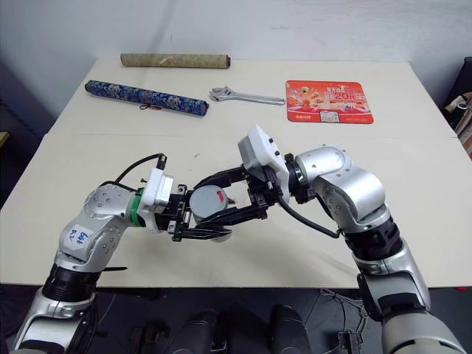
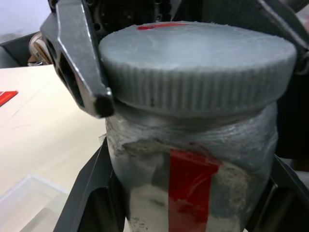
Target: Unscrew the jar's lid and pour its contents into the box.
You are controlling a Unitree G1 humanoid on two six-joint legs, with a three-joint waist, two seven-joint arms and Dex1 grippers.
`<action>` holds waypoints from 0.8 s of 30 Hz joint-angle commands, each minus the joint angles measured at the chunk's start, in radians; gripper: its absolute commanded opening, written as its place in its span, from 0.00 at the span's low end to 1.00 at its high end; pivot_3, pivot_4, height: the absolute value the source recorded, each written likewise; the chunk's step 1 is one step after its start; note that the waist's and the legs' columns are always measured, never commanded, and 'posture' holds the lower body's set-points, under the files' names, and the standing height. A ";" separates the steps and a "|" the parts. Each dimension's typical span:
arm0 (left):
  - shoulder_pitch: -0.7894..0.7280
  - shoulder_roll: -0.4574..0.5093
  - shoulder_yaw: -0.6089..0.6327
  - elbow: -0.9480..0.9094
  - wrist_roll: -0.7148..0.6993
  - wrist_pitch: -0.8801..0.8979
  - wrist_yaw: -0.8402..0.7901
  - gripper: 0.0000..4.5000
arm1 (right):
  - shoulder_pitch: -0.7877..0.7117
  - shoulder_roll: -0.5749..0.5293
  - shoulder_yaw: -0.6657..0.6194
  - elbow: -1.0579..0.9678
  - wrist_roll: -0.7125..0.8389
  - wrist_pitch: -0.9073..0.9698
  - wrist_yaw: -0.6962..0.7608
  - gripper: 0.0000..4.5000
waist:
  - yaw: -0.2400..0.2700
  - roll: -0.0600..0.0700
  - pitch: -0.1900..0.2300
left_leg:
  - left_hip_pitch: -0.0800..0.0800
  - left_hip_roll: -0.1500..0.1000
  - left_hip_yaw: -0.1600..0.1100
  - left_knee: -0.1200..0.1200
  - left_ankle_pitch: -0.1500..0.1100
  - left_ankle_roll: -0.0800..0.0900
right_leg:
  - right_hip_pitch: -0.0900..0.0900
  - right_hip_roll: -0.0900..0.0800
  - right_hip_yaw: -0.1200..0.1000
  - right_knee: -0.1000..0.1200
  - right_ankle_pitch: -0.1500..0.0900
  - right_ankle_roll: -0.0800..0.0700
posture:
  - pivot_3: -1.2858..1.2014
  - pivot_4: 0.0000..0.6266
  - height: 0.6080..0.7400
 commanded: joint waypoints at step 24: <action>-0.043 -0.023 0.048 0.012 0.004 0.099 0.184 0.52 | 0.055 0.080 -0.097 -0.125 -0.047 0.033 -0.354 0.99 | 0.001 0.000 0.000 | -0.001 0.000 -0.001 0.004 0.000 0.000 | 0.000 0.000 0.000 0.003 0.000 0.000 | 0.52 0.24 1.00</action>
